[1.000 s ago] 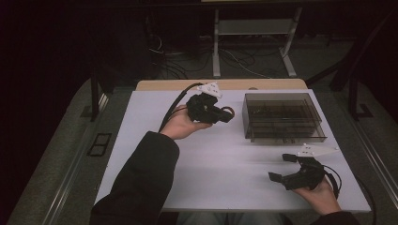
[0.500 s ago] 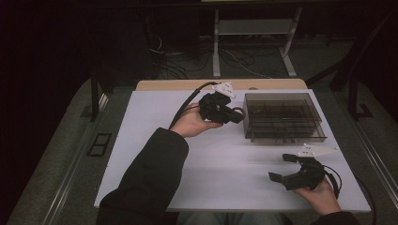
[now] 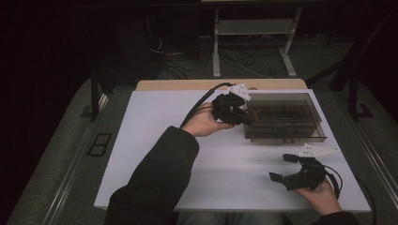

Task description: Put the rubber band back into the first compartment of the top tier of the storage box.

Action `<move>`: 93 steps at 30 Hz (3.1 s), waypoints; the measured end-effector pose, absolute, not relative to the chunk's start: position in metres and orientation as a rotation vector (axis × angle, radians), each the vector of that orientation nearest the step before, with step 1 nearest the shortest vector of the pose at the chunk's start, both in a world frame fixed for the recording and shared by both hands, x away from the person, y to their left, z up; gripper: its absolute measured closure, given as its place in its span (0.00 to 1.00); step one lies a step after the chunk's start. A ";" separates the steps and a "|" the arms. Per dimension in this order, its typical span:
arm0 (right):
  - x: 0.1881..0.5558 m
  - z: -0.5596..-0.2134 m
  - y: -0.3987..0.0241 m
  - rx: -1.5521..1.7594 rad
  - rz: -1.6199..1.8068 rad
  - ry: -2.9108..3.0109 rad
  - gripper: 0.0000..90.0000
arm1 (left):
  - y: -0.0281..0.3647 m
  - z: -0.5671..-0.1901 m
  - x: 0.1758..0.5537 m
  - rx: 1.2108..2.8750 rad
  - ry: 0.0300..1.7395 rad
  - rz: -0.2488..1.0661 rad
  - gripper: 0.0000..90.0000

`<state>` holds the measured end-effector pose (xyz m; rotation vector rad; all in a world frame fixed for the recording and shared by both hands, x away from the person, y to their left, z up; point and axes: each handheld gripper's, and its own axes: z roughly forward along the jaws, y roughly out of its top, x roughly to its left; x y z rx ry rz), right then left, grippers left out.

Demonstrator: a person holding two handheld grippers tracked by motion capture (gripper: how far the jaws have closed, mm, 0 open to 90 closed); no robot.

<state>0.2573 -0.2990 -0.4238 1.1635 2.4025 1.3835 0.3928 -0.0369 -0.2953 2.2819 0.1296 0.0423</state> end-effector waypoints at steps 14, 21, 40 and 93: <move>0.257 -0.423 -0.301 1.168 1.388 2.398 0.00 | -0.069 -0.297 0.392 2.293 0.081 0.023 0.93; 0.257 -0.423 -0.302 1.175 1.389 2.399 0.00 | -0.081 -0.305 0.394 2.319 0.081 0.016 0.93; 0.257 -0.423 -0.304 1.180 1.393 2.397 0.01 | -0.102 -0.328 0.402 2.332 0.098 -0.038 0.93; 0.257 -0.424 -0.305 1.174 1.390 2.401 0.00 | -0.089 -0.336 0.409 2.299 0.176 -0.134 0.45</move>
